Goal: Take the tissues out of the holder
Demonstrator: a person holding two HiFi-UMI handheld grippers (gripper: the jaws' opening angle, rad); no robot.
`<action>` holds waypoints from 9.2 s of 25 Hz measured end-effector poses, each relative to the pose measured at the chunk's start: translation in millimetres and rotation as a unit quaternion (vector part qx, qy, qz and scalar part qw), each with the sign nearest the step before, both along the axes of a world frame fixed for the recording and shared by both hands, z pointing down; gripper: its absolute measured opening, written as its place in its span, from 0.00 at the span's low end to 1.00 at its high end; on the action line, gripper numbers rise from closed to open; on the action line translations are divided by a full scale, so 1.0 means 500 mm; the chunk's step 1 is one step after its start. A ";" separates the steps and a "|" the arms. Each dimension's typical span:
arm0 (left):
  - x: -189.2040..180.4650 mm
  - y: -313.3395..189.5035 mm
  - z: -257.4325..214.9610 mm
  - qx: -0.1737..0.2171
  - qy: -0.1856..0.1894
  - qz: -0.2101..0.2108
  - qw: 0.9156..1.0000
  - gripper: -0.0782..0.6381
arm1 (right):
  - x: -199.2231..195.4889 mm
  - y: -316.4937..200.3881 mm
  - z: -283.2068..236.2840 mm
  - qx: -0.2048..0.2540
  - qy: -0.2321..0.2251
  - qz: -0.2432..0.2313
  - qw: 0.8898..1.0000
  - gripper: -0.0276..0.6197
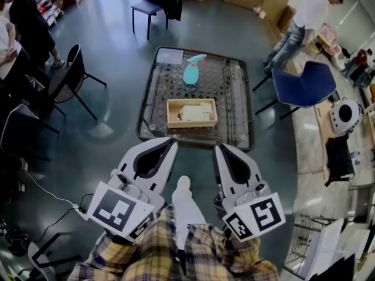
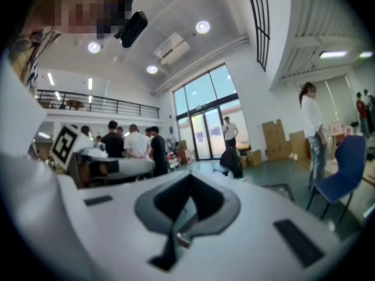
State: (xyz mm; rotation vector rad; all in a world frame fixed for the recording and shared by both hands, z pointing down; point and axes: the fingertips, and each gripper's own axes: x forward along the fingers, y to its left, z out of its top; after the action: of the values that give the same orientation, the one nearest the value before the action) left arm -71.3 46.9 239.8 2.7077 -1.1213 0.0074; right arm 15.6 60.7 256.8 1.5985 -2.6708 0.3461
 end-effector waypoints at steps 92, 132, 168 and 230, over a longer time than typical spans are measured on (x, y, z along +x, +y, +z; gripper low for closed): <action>0.142 -0.390 0.760 -0.438 -0.222 0.107 0.865 0.47 | 0.130 -0.596 0.190 -0.147 -0.007 -0.058 0.988 0.06; 0.174 -0.415 0.896 -0.461 -0.339 0.110 0.813 0.36 | 0.172 -0.583 0.225 -0.168 -0.040 -0.033 0.984 0.06; 0.179 -0.427 0.665 -0.388 -0.291 0.145 0.862 0.14 | 0.175 -0.582 0.197 -0.151 -0.013 -0.029 0.988 0.06; 0.156 -0.562 0.270 -0.186 -0.186 0.032 0.964 0.14 | 0.164 -0.568 0.155 -0.109 0.025 -0.032 0.993 0.06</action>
State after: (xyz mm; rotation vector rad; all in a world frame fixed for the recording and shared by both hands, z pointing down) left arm 7.0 -234.2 375.0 2.4529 -0.9958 0.6900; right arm 97.7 -223.2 334.2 1.4377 -2.5377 0.5664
